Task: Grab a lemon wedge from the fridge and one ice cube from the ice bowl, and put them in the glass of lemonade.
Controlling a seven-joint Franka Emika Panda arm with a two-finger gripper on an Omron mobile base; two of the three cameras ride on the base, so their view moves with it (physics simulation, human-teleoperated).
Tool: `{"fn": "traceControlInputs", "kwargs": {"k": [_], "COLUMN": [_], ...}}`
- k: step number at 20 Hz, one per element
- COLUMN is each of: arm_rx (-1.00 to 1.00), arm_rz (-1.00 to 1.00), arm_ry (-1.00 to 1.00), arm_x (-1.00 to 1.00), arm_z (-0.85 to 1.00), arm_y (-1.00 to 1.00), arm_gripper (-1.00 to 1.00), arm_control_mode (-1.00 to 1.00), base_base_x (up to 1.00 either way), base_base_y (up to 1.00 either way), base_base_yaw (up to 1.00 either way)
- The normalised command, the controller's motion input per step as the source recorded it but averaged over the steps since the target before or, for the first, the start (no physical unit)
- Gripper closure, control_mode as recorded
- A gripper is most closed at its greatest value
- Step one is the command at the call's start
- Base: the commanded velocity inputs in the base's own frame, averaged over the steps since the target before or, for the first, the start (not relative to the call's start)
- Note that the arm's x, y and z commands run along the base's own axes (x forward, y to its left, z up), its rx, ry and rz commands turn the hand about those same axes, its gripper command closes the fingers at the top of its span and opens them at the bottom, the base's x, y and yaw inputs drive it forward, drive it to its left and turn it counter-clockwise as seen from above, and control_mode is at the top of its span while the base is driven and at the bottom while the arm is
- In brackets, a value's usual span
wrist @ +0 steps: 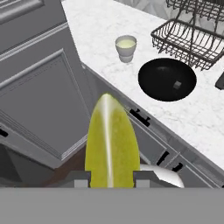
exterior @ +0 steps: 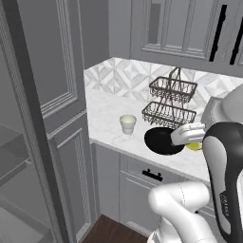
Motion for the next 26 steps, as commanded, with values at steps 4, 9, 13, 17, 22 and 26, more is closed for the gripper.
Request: {"fn": "traceControlInputs", "kwargs": {"k": [4,9,13,17,22,26], "arm_rx": [0.0,0.0,0.0,0.0,0.0,0.0], "arm_rz": [0.0,0.0,0.0,0.0,0.0,0.0], "arm_ry": [0.0,0.0,0.0,0.0,0.02,0.07], "arm_x": [0.0,0.0,0.0,0.0,0.14,0.98], "arm_z": [0.0,0.0,0.0,0.0,0.0,-0.05], "arm_y": [0.0,0.0,0.0,0.0,0.0,0.0], "arm_gripper": [1.0,1.0,1.0,1.0,1.0,1.0], "arm_control_mode": [1.0,1.0,1.0,1.0,-1.0,-1.0], "base_base_x": [1.0,0.8,0.12,0.0,0.05,0.0], "base_base_y": [-0.11,-0.3,-0.09,0.0,0.0,0.0], "base_base_yaw": [0.0,0.01,0.01,0.0,0.0,0.0]}}
